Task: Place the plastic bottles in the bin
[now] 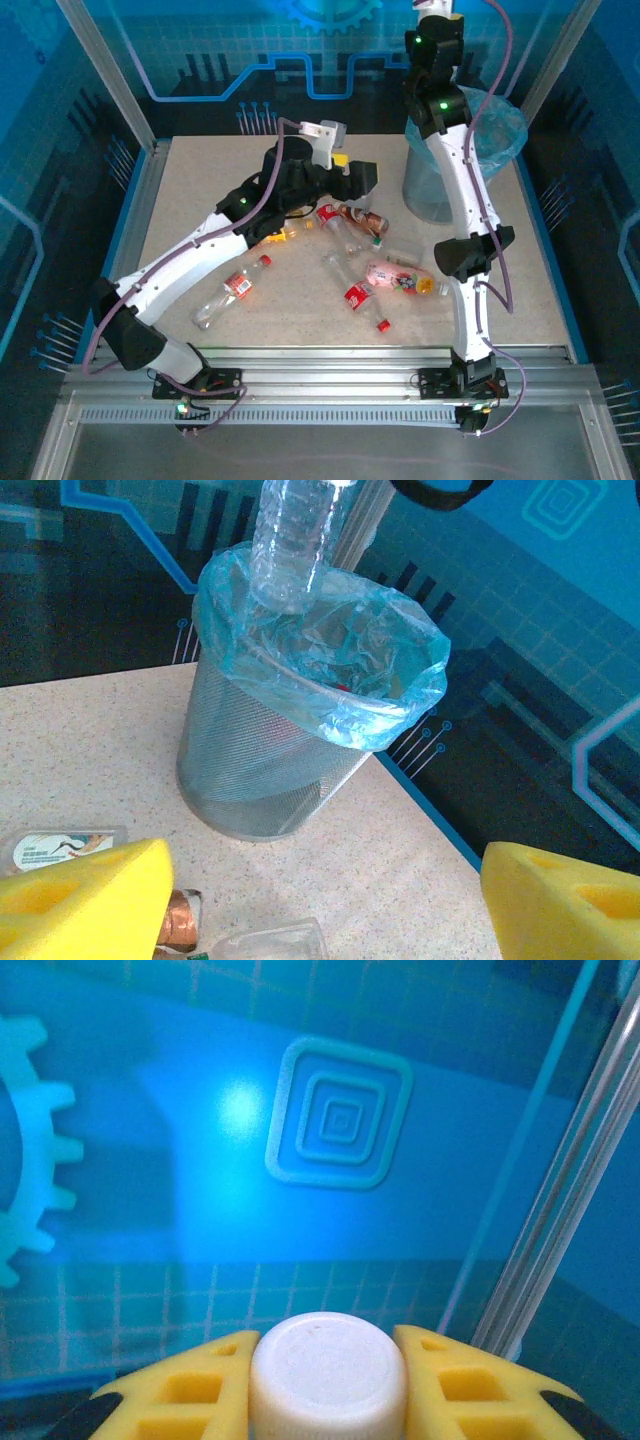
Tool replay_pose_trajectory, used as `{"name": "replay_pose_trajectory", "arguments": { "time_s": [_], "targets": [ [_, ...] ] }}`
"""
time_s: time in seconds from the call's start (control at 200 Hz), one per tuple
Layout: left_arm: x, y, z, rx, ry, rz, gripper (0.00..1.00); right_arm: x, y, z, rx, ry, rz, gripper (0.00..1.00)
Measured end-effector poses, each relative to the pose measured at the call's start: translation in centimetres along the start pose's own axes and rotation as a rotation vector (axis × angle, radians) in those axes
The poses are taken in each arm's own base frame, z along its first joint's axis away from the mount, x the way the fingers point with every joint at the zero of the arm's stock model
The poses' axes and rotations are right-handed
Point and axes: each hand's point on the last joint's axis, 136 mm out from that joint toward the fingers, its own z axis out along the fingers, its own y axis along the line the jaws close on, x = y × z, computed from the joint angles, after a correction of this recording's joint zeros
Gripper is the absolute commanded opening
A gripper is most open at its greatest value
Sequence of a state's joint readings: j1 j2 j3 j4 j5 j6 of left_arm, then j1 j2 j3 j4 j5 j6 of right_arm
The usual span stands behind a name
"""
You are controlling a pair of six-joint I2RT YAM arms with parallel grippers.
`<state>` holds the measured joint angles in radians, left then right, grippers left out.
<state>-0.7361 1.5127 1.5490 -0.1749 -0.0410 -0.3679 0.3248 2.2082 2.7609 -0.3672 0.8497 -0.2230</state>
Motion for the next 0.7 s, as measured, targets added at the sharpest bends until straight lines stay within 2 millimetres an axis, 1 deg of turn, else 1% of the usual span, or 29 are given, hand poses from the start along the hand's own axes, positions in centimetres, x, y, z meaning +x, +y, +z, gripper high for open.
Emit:
{"name": "replay_pose_trajectory", "arguments": {
  "time_s": [0.09, 0.205, 0.24, 0.295, 0.375, 0.41, 0.435, 0.46, 0.49, 0.53, 0.58, 0.655, 0.7],
  "targets": [
    [0.5, 0.5, 0.2, -0.016, 0.009, -0.008, 0.82, 1.7, 0.7, 0.2, -0.015, 0.049, -0.023, 0.05],
    [1.2, 0.9, 0.3, -0.031, 0.024, -0.021, 0.82, 4.3, 1.8, 0.5, -0.033, 0.121, -0.049, 0.08],
    [1.3, 1.0, 0.3, -0.035, 0.027, -0.025, 0.82, 5.2, 2.2, 0.6, -0.038, 0.144, -0.056, 0.14],
    [1.4, 1.1, 0.3, -0.037, 0.03, -0.027, 0.83, 6.8, 2.8, 0.7, -0.046, 0.181, -0.075, 0.28],
    [1.4, 1.1, 0.3, -0.04, 0.029, -0.027, 0.83, 9.2, 3.6, 0.9, -0.056, 0.237, -0.105, 0.31],
    [1.4, 1.1, 0.3, -0.041, 0.031, -0.027, 0.83, 10.3, 3.9, 1.0, -0.06, 0.261, -0.118, 0.39],
    [1.4, 1.2, 0.3, -0.041, 0.033, -0.027, 0.83, 10.9, 4.2, 1.0, -0.063, 0.274, -0.125, 0.4],
    [1.5, 1.2, 0.3, -0.043, 0.035, -0.027, 0.83, 11.6, 4.3, 1.0, -0.065, 0.289, -0.135, 0.45],
    [1.6, 1.2, 0.3, -0.044, 0.037, -0.027, 0.83, 12.4, 4.4, 1.1, -0.067, 0.305, -0.144, 0.46],
    [1.7, 1.3, 0.3, -0.046, 0.041, -0.027, 0.84, 13.0, 4.6, 1.1, -0.069, 0.321, -0.146, 0.49],
    [1.7, 1.3, 0.3, -0.047, 0.043, -0.027, 0.84, 13.8, 4.7, 1.1, -0.073, 0.339, -0.143, 0.5],
    [1.8, 1.3, 0.3, -0.048, 0.046, -0.027, 0.84, 14.0, 4.5, 1.0, -0.075, 0.35, -0.138, 0.58],
    [1.9, 1.4, 0.3, -0.05, 0.051, -0.027, 0.84, 13.9, 4.4, 0.9, -0.075, 0.349, -0.129, 0.59]
  ]
}}
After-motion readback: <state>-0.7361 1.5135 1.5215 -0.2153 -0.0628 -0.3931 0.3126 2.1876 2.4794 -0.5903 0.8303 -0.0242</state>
